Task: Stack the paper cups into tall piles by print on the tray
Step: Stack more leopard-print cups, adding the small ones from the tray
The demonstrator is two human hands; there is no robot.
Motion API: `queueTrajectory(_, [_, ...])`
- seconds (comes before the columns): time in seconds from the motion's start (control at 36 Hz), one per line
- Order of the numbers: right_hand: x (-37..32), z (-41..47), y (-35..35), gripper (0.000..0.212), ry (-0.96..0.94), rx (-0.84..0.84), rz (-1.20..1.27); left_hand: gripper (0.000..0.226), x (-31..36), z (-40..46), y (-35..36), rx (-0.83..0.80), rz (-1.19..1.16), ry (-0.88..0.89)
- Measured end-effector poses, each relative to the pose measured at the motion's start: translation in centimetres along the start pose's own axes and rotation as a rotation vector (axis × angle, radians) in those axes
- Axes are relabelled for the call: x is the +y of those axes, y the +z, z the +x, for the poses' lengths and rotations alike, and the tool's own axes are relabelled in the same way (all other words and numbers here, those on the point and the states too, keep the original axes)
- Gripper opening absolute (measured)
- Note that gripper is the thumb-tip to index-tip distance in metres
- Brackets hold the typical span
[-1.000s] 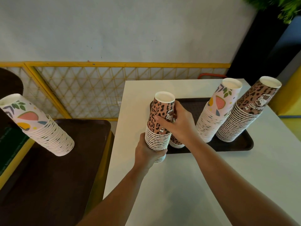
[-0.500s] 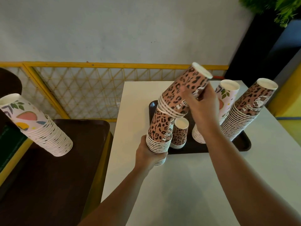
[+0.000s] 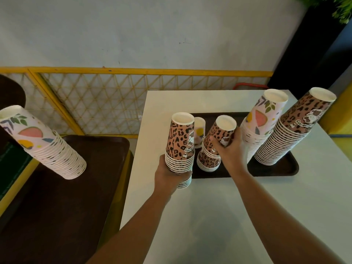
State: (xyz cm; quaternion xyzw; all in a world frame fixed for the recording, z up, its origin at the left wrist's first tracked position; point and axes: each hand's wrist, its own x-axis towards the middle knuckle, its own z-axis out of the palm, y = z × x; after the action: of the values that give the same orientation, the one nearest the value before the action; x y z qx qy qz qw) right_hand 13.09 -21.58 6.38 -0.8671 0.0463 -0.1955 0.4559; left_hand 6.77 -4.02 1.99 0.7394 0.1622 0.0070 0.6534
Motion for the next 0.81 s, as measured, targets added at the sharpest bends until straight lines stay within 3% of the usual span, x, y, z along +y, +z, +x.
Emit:
queueTrajectory(0.14, [1.0, -0.7, 0.4, 0.074, 0.035, -0.077, -0.046, 0.08, 0.2, -0.1, 0.2, -0.01, -0.015, 0.008])
queueTrajectory(0.31, [-2.7, -0.8, -0.7, 0.066, -0.194, 0.086, 0.088, 0.076, 0.9, -0.3, 0.5, -0.016, 0.033, 0.033])
queueTrajectory(0.47, [-7.4, -1.0, -0.9, 0.075, -0.134, -0.3, 0.162, 0.084, 1.7, -0.7, 1.0, -0.021, 0.073, 0.09])
queueTrajectory(0.56, [-8.2, -1.4, -1.0, 0.075, -0.069, -0.403, 0.206, 0.083, 1.9, -0.7, 1.2, -0.03, 0.107, 0.111])
queueTrajectory(0.81, [-8.5, -1.7, -1.4, 0.056, -0.088, -0.295, 0.165, 0.072, 2.3, -1.2, 1.2, -0.038, 0.185, 0.141])
